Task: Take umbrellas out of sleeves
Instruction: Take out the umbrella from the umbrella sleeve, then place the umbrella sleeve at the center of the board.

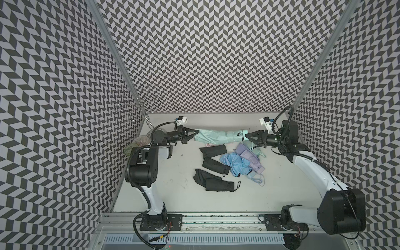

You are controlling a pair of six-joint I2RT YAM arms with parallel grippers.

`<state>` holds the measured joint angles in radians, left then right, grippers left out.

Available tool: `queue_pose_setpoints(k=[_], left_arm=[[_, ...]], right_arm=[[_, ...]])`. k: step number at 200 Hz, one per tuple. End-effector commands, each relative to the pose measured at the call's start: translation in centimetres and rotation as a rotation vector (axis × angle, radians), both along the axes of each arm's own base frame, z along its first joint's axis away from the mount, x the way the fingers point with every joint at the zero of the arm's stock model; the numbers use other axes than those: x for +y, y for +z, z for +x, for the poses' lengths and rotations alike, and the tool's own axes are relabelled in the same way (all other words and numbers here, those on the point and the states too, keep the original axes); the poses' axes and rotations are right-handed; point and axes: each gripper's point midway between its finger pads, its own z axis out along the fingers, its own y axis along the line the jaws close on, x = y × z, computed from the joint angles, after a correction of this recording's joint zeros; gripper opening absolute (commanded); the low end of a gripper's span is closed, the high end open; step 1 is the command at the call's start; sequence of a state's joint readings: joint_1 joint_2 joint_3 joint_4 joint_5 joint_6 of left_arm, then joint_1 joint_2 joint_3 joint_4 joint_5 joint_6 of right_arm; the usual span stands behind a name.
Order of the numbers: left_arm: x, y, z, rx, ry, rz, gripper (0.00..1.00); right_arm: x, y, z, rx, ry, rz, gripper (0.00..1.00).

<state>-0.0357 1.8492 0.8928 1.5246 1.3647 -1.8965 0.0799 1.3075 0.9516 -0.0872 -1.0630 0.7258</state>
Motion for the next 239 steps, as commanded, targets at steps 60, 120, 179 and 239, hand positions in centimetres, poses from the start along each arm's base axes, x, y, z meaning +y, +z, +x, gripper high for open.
queue_pose_setpoints(k=[60, 120, 179, 239], left_arm=[[4.4, 0.7, 0.6, -0.088, 0.176, -0.018, 0.0], [4.1, 1.1, 4.2, -0.129, 0.188, -0.056, 0.0], [2.4, -4.4, 14.9, -0.121, 0.259, 0.098, 0.0], [2.6, -13.1, 19.5, 0.0, 0.296, 0.146, 0.0]], right_arm=[[-2.2, 10.6, 1.5, -0.329, -0.13, 0.031, 0.0], [0.1, 11.7, 1.6, -0.327, -0.038, 0.121, 0.0], [0.8, 10.6, 3.3, -0.298, -0.032, 0.144, 0.0], [1.2, 8.8, 5.1, -0.262, -0.022, 0.144, 0.0]])
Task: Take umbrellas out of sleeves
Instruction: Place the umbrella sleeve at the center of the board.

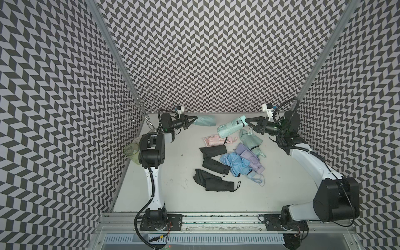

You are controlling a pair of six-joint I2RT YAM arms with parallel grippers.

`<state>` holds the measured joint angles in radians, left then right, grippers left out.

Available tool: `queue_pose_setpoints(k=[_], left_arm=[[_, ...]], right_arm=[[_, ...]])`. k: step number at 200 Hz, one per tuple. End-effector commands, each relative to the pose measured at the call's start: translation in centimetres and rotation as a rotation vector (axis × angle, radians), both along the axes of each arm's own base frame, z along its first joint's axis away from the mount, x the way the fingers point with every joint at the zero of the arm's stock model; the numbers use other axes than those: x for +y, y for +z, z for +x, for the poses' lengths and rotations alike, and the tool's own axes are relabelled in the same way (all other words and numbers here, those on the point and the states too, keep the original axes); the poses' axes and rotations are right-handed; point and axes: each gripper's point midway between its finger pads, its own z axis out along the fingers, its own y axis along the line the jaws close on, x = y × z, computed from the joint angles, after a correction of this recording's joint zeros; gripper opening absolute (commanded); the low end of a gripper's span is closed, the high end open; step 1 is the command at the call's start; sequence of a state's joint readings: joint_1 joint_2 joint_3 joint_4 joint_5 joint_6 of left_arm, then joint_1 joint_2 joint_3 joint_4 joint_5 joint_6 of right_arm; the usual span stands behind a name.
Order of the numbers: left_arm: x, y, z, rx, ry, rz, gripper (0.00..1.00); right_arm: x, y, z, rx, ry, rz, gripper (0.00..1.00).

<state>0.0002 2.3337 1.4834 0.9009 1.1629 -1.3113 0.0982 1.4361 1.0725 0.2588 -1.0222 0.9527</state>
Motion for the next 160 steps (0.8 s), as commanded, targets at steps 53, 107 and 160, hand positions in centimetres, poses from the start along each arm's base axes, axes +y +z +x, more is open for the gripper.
queue_pose_setpoints(k=[53, 107, 160], left_arm=[[0.6, -7.8, 1.9, 0.125, 0.053, 0.083, 0.0], [1.8, -10.2, 1.3, 0.191, 0.092, 0.162, 0.43], [2.4, -9.5, 0.6, 0.181, 0.089, 0.212, 0.77]], right_arm=[[0.7, 1.0, 1.0, -0.088, 0.033, 0.021, 0.0], [1.1, -0.3, 1.4, -0.072, 0.043, 0.02, 0.0], [1.4, -0.5, 1.3, -0.072, 0.048, 0.022, 0.0]])
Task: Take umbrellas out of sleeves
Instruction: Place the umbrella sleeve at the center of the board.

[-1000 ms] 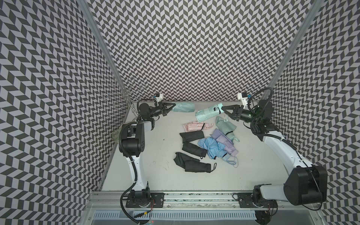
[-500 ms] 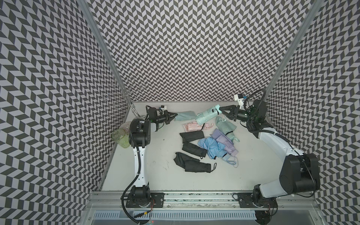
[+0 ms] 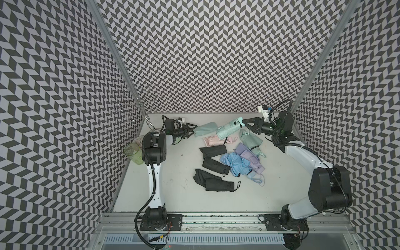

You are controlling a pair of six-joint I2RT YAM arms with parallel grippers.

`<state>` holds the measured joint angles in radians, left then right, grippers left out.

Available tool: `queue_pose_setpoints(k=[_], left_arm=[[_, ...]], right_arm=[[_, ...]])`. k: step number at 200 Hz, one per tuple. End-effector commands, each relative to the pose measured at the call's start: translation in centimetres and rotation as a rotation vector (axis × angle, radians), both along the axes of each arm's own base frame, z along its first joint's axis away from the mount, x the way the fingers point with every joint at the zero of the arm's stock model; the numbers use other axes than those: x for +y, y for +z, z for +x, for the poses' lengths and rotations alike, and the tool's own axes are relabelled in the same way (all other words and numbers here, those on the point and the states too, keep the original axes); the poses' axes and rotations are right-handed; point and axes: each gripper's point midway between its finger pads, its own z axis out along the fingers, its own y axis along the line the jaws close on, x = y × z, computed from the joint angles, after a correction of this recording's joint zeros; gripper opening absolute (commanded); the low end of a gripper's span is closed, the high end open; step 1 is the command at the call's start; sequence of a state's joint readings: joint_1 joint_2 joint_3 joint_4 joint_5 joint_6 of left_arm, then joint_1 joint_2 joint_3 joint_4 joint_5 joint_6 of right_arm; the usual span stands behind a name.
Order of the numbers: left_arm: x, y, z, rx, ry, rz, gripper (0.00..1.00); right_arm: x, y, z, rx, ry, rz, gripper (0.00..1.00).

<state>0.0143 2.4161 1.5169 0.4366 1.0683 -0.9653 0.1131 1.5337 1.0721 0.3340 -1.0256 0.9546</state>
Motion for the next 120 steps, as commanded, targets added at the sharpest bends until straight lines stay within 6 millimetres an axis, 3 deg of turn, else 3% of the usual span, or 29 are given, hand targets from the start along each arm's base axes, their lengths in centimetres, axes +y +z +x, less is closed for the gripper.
queue_pose_setpoints(k=[1, 7, 10, 63, 120], left_arm=[[0.9, 0.7, -0.2, -0.019, 0.008, 0.048, 0.79], [0.9, 0.9, -0.3, -0.023, 0.008, 0.052, 0.97], [1.0, 1.0, -0.3, -0.024, 0.009, 0.054, 0.99], [1.9, 2.4, -0.8, -0.054, 0.017, 0.205, 0.99], [3.3, 6.9, -1.3, -0.138, 0.054, 0.399, 0.99]], right_arm=[[0.6, 2.1, -0.5, -0.096, 0.03, 0.025, 0.0], [0.6, 2.1, -0.5, -0.096, 0.029, 0.025, 0.0], [0.7, 2.1, -0.5, -0.097, 0.031, 0.024, 0.0], [0.8, 2.7, -1.0, -0.116, 0.023, 0.024, 0.0], [1.1, 3.4, -0.8, -0.133, 0.015, 0.033, 0.0]])
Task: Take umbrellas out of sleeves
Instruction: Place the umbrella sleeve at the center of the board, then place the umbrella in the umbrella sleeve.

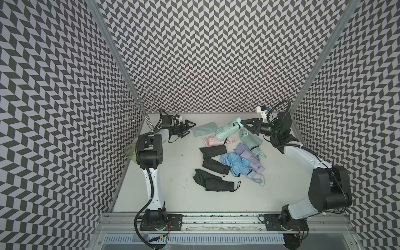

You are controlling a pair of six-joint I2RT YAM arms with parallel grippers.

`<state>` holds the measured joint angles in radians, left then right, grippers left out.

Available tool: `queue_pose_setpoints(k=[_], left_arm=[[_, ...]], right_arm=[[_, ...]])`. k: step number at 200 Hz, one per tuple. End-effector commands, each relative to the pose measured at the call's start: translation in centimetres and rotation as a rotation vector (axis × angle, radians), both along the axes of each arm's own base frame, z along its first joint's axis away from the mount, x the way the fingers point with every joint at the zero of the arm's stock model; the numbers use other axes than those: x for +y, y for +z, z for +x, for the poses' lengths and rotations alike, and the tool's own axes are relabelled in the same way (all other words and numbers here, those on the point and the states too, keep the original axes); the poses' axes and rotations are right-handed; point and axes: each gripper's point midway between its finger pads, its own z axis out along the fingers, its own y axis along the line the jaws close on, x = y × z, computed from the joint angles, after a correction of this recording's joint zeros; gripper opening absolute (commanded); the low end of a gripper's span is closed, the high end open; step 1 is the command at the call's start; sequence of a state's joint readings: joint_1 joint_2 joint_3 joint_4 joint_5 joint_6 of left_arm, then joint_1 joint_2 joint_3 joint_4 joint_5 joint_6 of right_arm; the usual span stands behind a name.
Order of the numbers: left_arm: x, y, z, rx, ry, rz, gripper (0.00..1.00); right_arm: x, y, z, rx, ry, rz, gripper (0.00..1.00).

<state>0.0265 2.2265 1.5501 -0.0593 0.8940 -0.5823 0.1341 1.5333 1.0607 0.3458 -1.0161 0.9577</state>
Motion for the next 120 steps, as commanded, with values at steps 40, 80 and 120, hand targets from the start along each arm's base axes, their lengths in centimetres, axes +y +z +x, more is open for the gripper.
queue_pose_setpoints(k=[40, 80, 120], left_arm=[[-0.3, 9.0, -2.3, -0.203, 0.021, 0.199, 0.99], [-3.4, 13.5, -7.2, -0.309, -0.012, 0.239, 0.99], [-3.8, 16.7, -12.3, -0.446, 0.022, 0.229, 0.99]], right_arm=[[0.9, 3.9, 0.8, -0.135, -0.013, 0.034, 0.0], [2.5, 2.8, 4.3, -0.123, -0.007, 0.039, 0.0], [4.9, -0.6, 8.6, -0.081, 0.009, 0.048, 0.0]])
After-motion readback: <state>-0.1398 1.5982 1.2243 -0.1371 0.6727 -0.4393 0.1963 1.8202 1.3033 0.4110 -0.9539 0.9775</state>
